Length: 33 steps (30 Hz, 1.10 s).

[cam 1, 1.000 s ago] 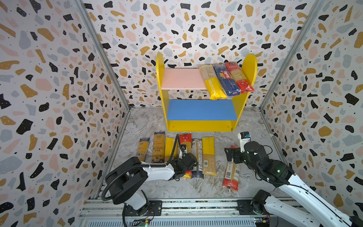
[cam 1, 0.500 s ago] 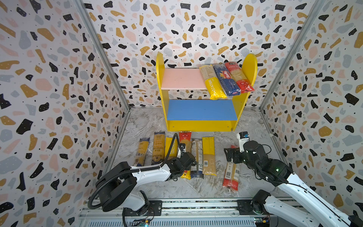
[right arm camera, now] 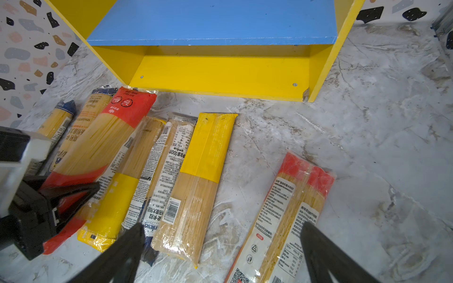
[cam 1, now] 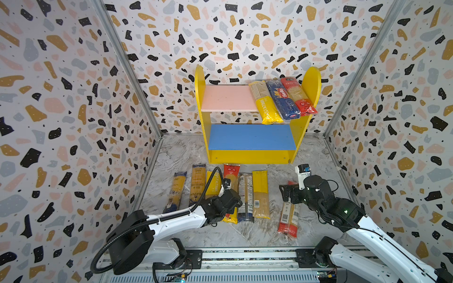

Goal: Place and organize the pasta boxes and bags onto the shelf
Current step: 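Lift the red spaghetti bag upright with the left gripper, then raise the red bag up to the pink shelf's near end with the left gripper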

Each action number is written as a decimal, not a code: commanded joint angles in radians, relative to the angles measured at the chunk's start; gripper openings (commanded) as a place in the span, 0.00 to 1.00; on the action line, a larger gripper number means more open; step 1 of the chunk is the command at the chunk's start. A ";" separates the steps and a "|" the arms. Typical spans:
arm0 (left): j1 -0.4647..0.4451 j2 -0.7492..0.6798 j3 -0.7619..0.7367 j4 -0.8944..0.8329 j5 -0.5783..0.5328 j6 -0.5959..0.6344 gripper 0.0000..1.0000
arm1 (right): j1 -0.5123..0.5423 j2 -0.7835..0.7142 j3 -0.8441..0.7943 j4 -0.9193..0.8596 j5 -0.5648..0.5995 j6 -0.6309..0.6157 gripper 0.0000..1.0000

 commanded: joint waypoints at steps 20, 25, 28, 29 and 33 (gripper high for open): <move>-0.007 -0.279 0.510 -0.350 -0.005 0.173 0.00 | -0.001 0.001 0.085 0.236 -0.514 -0.033 0.99; -0.008 -0.278 0.620 -0.425 -0.024 0.208 0.00 | 0.005 0.015 0.122 0.244 -0.532 -0.038 0.99; -0.007 -0.278 0.683 -0.447 -0.039 0.224 0.00 | 0.016 0.031 0.150 0.233 -0.525 -0.045 0.99; -0.008 -0.275 0.704 -0.450 -0.045 0.231 0.00 | 0.019 0.034 0.158 0.234 -0.523 -0.049 0.99; -0.008 -0.247 0.800 -0.460 -0.085 0.259 0.00 | 0.031 0.046 0.195 0.236 -0.517 -0.059 0.99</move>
